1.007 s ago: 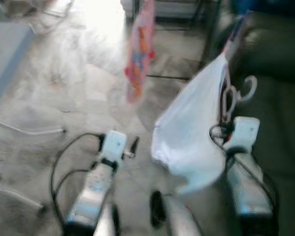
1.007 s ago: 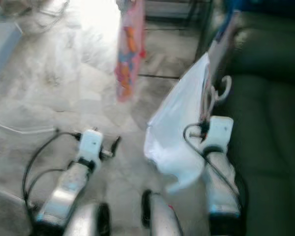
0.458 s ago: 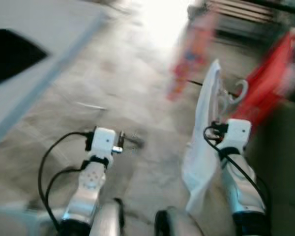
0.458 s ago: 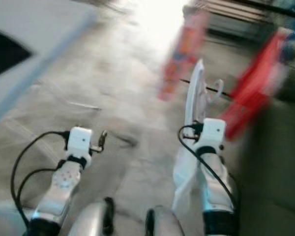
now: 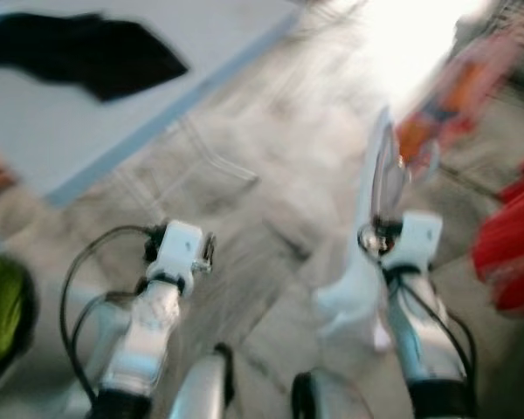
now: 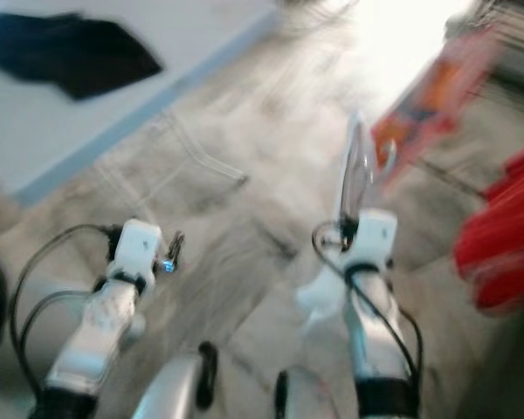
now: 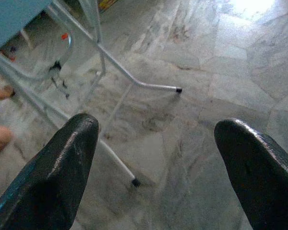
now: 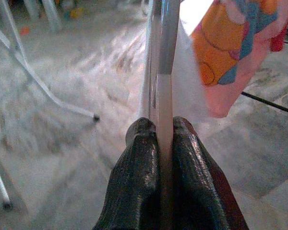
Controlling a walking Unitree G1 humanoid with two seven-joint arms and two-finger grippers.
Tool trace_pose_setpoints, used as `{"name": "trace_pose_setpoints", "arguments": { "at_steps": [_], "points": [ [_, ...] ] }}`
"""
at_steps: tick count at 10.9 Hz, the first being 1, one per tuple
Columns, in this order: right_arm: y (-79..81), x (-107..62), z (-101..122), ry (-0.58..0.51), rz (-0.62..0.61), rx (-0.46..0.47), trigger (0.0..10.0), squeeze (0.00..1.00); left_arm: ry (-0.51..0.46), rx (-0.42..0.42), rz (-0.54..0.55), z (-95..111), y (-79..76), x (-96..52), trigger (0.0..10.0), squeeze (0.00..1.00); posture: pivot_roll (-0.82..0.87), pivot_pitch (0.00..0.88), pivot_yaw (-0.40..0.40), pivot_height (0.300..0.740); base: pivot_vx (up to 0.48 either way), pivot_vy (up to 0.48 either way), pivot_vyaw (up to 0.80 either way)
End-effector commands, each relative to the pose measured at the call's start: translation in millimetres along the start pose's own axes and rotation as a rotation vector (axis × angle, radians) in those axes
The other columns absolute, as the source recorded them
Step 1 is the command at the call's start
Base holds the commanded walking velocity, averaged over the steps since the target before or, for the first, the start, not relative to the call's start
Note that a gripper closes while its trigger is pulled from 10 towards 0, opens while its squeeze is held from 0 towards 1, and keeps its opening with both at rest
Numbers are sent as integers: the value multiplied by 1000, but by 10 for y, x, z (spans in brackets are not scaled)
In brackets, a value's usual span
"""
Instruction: Hang hanger
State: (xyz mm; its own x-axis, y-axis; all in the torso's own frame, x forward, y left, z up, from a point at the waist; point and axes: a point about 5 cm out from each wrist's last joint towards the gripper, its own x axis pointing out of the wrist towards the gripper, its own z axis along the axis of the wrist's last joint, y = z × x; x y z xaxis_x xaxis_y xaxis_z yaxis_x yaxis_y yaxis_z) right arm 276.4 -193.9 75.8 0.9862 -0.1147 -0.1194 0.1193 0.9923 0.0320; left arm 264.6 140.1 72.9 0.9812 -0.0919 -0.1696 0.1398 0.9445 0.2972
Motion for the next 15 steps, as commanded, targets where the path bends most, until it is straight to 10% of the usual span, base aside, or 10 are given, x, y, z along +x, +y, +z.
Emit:
{"name": "trace_pose_setpoints", "arguments": {
  "at_steps": [1, 7, 9, 11, 15],
  "points": [
    [-17, -2, 109, -58, 11, -11, 10000, 0, 9, 10, 82, -32, 171, -92, 10000, 0, -15, 209, 5, 740, 0, 0, 800],
    [-7, -297, 73, -21, 317, -227, 10000, 0, -91, 82, 140, -20, 500, -552, 10000, 0, -2, 243, -17, 740, 0, 0, 777],
    [38, -204, 123, -37, 306, -196, 10000, 0, -103, 56, 112, 16, 332, -383, 10000, 0, -1, 237, -30, 740, 0, 0, 800],
    [357, -219, 207, -49, 612, -225, 10000, 0, -48, 52, -13, -45, 159, -125, 10000, 0, -6, 230, -38, 740, 0, 0, 400],
    [336, -536, 450, 41, 1012, -168, 10000, 0, -99, -15, -45, 196, -12, 259, 10000, 0, -45, 220, -32, 740, 0, 0, 0]
  ]
}}
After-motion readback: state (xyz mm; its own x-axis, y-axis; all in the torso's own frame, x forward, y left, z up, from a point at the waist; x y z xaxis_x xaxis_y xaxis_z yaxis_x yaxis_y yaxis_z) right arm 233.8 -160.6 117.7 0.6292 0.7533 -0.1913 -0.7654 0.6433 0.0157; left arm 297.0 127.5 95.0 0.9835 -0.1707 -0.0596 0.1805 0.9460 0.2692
